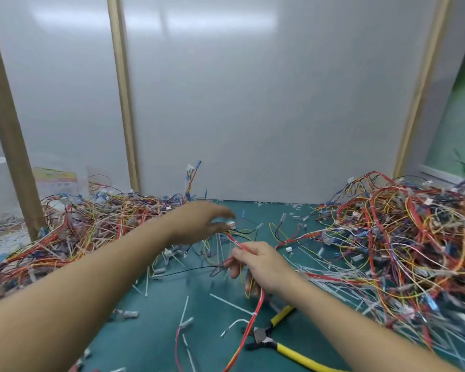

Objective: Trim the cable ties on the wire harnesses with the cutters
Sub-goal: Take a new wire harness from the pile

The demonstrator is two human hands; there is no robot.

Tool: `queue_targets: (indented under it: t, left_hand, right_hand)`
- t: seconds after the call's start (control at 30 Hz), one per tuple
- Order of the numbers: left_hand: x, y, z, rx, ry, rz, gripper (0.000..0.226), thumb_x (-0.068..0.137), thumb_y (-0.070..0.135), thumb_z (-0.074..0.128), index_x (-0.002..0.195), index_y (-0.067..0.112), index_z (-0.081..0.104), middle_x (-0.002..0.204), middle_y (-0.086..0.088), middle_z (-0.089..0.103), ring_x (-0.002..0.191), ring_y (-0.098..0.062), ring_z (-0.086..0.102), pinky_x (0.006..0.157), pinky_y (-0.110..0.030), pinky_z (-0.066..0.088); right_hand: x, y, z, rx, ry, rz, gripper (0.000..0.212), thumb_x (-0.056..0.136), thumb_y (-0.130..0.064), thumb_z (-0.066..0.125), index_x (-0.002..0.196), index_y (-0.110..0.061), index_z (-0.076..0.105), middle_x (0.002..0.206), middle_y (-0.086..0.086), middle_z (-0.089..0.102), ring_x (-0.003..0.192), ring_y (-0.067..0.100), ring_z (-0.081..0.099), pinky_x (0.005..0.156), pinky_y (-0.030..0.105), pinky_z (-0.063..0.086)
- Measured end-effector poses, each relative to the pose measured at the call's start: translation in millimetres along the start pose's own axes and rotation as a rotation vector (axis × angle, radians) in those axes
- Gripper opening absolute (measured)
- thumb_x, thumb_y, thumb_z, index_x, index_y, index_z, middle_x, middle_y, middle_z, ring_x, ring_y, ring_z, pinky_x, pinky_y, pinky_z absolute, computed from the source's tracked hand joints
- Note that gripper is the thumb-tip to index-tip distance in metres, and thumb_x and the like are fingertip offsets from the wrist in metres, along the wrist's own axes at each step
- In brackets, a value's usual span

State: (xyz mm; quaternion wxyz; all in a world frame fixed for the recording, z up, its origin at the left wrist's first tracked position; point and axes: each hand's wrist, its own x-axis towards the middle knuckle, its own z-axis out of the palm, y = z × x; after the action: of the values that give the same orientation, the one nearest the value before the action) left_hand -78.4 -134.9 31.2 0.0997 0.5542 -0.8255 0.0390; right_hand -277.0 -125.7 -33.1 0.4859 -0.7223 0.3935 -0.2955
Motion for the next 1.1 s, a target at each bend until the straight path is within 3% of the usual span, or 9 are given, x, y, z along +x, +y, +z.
queue_targets:
  t: [0.1, 0.2, 0.33, 0.47, 0.63, 0.73, 0.87, 0.97, 1.1]
  left_hand:
    - [17.2, 0.7, -11.2, -0.133, -0.265, -0.073, 0.024, 0.098, 0.039, 0.057, 0.115, 0.028, 0.07, 0.068, 0.025, 0.062, 0.062, 0.014, 0.054, 0.063, -0.012, 0.039]
    - [26.8, -3.6, -17.6, -0.253, -0.256, -0.098, 0.018, 0.095, 0.039, 0.063, 0.104, 0.024, 0.069, 0.064, 0.013, 0.053, 0.049, 0.007, 0.047, 0.05, -0.009, 0.032]
    - [28.7, 2.8, -18.3, -0.528, -0.156, -0.185, 0.019, 0.09, 0.036, 0.07, 0.089, 0.018, 0.062, 0.073, -0.004, 0.056, 0.062, -0.014, 0.048, 0.06, -0.025, 0.037]
    - [28.2, 13.6, -26.8, -0.738, 0.325, -0.202, 0.016, 0.093, 0.019, 0.068, 0.087, 0.007, 0.058, 0.084, -0.01, 0.073, 0.064, -0.009, 0.065, 0.061, -0.016, 0.047]
    - [21.3, 17.3, -37.5, -1.112, 0.705, -0.359, 0.015, 0.098, 0.01, 0.059, 0.095, -0.002, 0.049, 0.082, -0.018, 0.073, 0.066, -0.028, 0.069, 0.065, -0.04, 0.061]
    - [11.5, 19.7, -24.1, -1.414, 0.728, -0.443, 0.011, 0.102, 0.013, 0.053, 0.094, 0.009, 0.046, 0.072, -0.008, 0.074, 0.065, -0.023, 0.071, 0.064, -0.032, 0.062]
    - [-2.7, 13.1, 1.7, -1.652, 0.723, -0.479, 0.017, 0.103, 0.007, 0.045, 0.088, 0.015, 0.041, 0.079, -0.008, 0.073, 0.077, -0.02, 0.073, 0.08, -0.033, 0.06]
    - [-15.0, 6.4, 8.0, -1.828, 0.689, -0.424, 0.019, 0.096, 0.007, 0.045, 0.079, 0.016, 0.047, 0.076, -0.004, 0.068, 0.082, -0.02, 0.071, 0.093, -0.037, 0.054]
    - [-21.9, 10.8, 15.0, -1.882, 0.634, -0.351, 0.04, 0.088, 0.005, 0.04, 0.059, 0.016, 0.065, 0.078, -0.006, 0.072, 0.086, -0.021, 0.07, 0.099, -0.035, 0.048]
  right_hand:
    - [0.1, 10.6, -4.9, -0.134, 0.079, -0.059, 0.043, 0.105, -0.03, 0.043, 0.074, -0.011, 0.066, 0.056, 0.0, 0.062, 0.034, 0.008, 0.044, 0.042, 0.023, 0.039]
    - [1.0, 15.4, -7.9, -0.227, 0.127, -0.114, 0.055, 0.104, -0.046, 0.039, 0.067, -0.014, 0.064, 0.052, 0.0, 0.062, 0.043, 0.008, 0.05, 0.054, 0.029, 0.042]
    - [7.4, 10.9, -8.2, -0.292, 0.235, -0.215, 0.054, 0.102, -0.05, 0.041, 0.069, -0.016, 0.067, 0.057, -0.001, 0.066, 0.045, 0.002, 0.055, 0.061, 0.034, 0.048]
    - [19.3, -3.5, -6.2, -0.227, 0.267, -0.191, 0.045, 0.104, -0.039, 0.043, 0.072, -0.018, 0.066, 0.068, 0.001, 0.07, 0.041, 0.003, 0.052, 0.055, 0.034, 0.049]
    - [33.4, -25.1, -19.5, 0.054, 0.379, -0.24, 0.041, 0.103, -0.033, 0.05, 0.072, -0.015, 0.071, 0.071, 0.005, 0.069, 0.036, 0.016, 0.051, 0.038, 0.028, 0.045]
    - [28.9, -22.2, -17.4, 0.007, 0.252, -0.153, 0.037, 0.101, -0.038, 0.052, 0.078, -0.017, 0.072, 0.093, 0.026, 0.067, 0.041, 0.022, 0.059, 0.043, 0.031, 0.05]
    - [10.2, -14.6, -15.1, -0.449, 0.474, -0.342, 0.06, 0.094, -0.064, 0.038, 0.069, -0.016, 0.065, 0.068, 0.0, 0.069, 0.06, 0.017, 0.066, 0.059, 0.033, 0.051]
    - [6.6, -30.0, -27.6, -0.123, 0.695, -0.543, 0.054, 0.095, -0.056, 0.042, 0.065, -0.017, 0.064, 0.057, -0.002, 0.064, 0.05, 0.009, 0.056, 0.053, 0.029, 0.045]
    - [23.0, -50.3, -41.1, -0.08, 0.654, -0.366, 0.035, 0.096, -0.031, 0.059, 0.067, -0.013, 0.062, 0.056, -0.004, 0.057, 0.051, 0.002, 0.045, 0.051, 0.019, 0.036]
